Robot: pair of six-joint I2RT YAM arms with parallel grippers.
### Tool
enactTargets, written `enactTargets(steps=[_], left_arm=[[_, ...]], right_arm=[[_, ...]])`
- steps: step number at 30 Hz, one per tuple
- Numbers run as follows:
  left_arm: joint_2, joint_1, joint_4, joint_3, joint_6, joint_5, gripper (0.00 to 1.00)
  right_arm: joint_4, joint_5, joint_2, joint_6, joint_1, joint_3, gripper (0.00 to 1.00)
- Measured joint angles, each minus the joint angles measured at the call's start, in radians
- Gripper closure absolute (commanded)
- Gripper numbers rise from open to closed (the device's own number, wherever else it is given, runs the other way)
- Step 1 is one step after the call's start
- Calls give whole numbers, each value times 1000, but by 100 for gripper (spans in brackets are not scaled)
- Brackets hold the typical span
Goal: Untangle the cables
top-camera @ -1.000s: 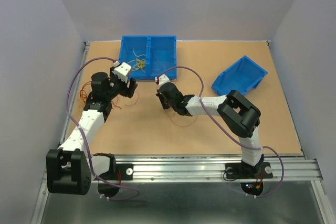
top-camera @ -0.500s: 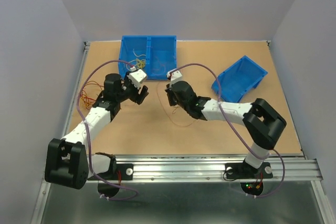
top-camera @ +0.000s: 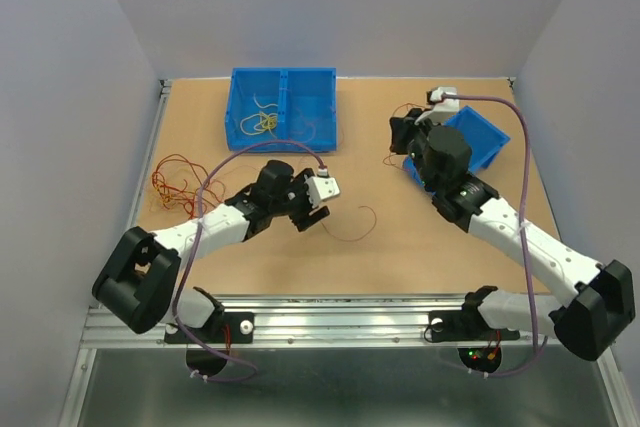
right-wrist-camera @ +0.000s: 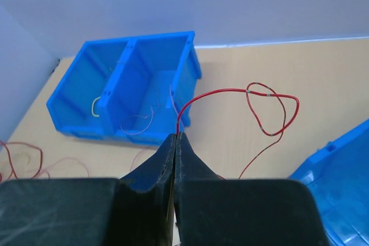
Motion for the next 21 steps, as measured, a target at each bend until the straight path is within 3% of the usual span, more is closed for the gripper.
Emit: enactTargets(steps=[4, 7, 15, 21], left_arm=[[67, -63, -3, 0, 32, -21, 23], [103, -80, -10, 0, 66, -17, 13], [120, -144, -33, 0, 196, -16, 12], [193, -225, -51, 36, 221, -78, 12]], right_arm=[[-45, 37, -76, 17, -52, 0, 99], [-84, 60, -108, 36, -101, 0, 100], [-153, 22, -142, 108, -310, 0, 100], [-198, 18, -139, 132, -332, 18, 100]])
